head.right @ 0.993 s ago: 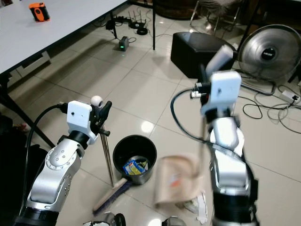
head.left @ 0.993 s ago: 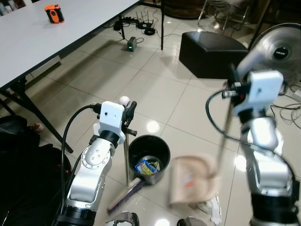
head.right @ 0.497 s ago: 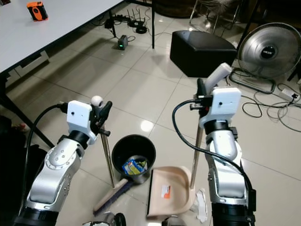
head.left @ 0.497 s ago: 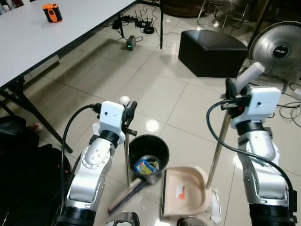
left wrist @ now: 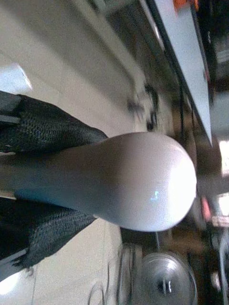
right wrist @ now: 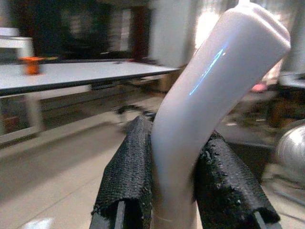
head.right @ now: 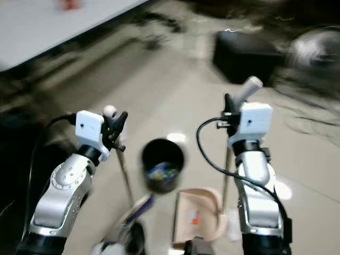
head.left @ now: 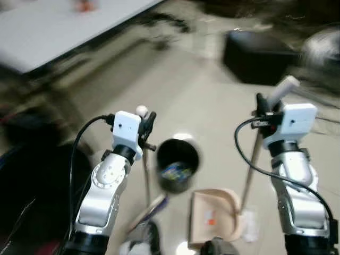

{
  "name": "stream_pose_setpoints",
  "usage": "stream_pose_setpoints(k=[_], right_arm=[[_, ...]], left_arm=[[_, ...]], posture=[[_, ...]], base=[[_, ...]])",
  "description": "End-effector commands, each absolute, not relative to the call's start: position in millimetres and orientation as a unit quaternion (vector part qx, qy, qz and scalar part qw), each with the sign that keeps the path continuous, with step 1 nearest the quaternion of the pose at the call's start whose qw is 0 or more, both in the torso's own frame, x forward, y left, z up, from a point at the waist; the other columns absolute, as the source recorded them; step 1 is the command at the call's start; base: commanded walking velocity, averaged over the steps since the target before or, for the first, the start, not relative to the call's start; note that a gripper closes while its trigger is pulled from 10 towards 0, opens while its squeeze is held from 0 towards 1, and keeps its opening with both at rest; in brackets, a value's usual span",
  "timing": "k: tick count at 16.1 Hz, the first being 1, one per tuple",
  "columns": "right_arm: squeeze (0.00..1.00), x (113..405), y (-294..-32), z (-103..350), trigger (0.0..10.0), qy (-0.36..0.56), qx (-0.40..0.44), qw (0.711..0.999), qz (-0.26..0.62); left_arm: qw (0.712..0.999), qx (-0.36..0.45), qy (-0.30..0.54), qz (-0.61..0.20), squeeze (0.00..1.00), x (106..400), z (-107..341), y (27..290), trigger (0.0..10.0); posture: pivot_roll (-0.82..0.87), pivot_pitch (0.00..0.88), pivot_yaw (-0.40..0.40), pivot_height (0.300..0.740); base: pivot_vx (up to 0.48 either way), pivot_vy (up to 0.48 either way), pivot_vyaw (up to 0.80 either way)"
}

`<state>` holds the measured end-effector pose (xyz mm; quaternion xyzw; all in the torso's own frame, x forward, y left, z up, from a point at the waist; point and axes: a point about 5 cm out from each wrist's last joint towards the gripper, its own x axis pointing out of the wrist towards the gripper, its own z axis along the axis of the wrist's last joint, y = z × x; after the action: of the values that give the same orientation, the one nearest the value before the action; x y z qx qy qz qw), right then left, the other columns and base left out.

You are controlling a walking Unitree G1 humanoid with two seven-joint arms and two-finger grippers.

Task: Sweep floor

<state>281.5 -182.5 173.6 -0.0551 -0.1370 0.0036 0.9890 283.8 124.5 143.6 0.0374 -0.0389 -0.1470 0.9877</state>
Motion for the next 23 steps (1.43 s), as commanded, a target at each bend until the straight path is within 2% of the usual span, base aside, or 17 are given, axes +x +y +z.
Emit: stream_pose_setpoints(k=[1, 4, 11, 19, 21, 23], right_arm=[[0.00, 280.3, -181.1, 177.7, 10.0, -0.147, -0.055, 0.988, 0.001], [0.00, 277.2, -180.8, 173.4, 10.0, -0.134, -0.047, 0.989, -0.029], [0.00, 273.1, -180.0, 170.7, 10.0, -0.113, -0.017, 0.993, -0.031], [0.00, 272.4, -191.7, 193.1, 10.0, -0.136, -0.061, 0.987, -0.058], [0.00, 274.6, -192.6, 197.7, 10.0, -0.136, -0.071, 0.986, -0.060], [0.00, 276.9, -190.9, 200.7, 10.0, -0.139, -0.077, 0.986, -0.050]], left_arm=[[0.986, 0.047, -0.049, -0.151, 0.00, 285.3, 149.8, 124.0, 10.0], [0.987, 0.048, -0.049, -0.148, 0.00, 286.0, 149.7, 124.5, 10.0], [0.987, 0.041, -0.047, -0.151, 0.00, 295.8, 153.3, 122.7, 10.0], [0.981, 0.042, -0.090, -0.164, 0.00, 300.5, 166.6, 115.0, 10.0], [0.981, 0.035, -0.102, -0.161, 0.00, 300.5, 170.7, 114.8, 10.0], [0.981, 0.029, -0.110, -0.158, 0.00, 300.4, 173.3, 115.2, 10.0]], posture=[[-0.05, 0.112, 0.056, 0.740], [-0.05, 0.114, 0.056, 0.740], [-0.06, 0.113, 0.069, 0.740], [-0.08, 0.122, 0.069, 0.740], [-0.09, 0.123, 0.067, 0.740], [-0.08, 0.122, 0.062, 0.740]], base=[[-0.266, 0.000, 0.00], [-0.178, 0.000, -0.15], [0.000, 0.000, -0.80], [0.000, 0.000, -0.80], [0.272, 0.000, -0.80], [0.351, 0.000, 0.00]])
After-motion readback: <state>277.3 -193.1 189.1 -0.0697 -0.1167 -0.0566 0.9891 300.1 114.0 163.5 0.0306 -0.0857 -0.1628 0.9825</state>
